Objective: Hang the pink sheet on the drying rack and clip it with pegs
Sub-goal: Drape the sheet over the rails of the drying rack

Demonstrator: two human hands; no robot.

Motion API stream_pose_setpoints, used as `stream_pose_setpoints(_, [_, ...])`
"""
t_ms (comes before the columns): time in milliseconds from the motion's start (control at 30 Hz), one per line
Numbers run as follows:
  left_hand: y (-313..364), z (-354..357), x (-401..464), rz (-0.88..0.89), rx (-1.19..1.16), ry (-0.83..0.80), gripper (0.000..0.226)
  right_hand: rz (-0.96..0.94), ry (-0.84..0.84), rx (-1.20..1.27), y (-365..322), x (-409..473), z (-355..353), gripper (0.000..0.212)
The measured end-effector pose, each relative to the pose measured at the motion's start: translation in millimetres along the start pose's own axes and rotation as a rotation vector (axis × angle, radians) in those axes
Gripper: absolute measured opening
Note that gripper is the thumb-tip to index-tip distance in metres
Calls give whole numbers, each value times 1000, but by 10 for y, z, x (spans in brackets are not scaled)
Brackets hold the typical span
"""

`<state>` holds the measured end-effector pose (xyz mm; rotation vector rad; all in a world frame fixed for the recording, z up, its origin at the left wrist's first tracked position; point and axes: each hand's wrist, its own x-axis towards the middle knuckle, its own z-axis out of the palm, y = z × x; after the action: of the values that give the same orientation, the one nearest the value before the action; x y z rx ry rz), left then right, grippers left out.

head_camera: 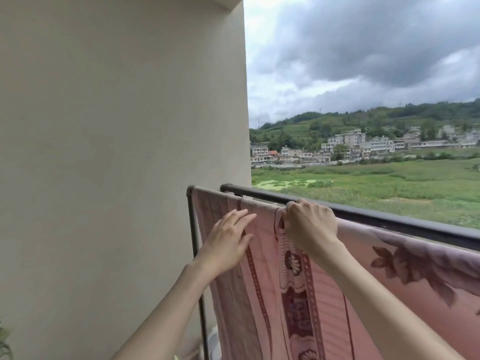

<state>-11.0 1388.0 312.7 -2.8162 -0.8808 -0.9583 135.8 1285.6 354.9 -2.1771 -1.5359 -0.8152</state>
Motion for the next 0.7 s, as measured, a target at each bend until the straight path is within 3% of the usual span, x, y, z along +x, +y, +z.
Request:
stream_pose_setpoints(167, [-192,217,570,177,-116,40,46,53,99,-92,-66,83,196,38])
stream_pose_setpoints(433, [-498,399,997,476,-603,247,26,219,221,-209,-159,72,291,40])
stream_pose_setpoints(567, [-627,383,1117,524,-543,229,16,397,366,-243,-333,100,413,37])
stream_pose_setpoints(700, [-1113,482,1233,417,-553,291,12,515,405,-263,-488,81,540,39])
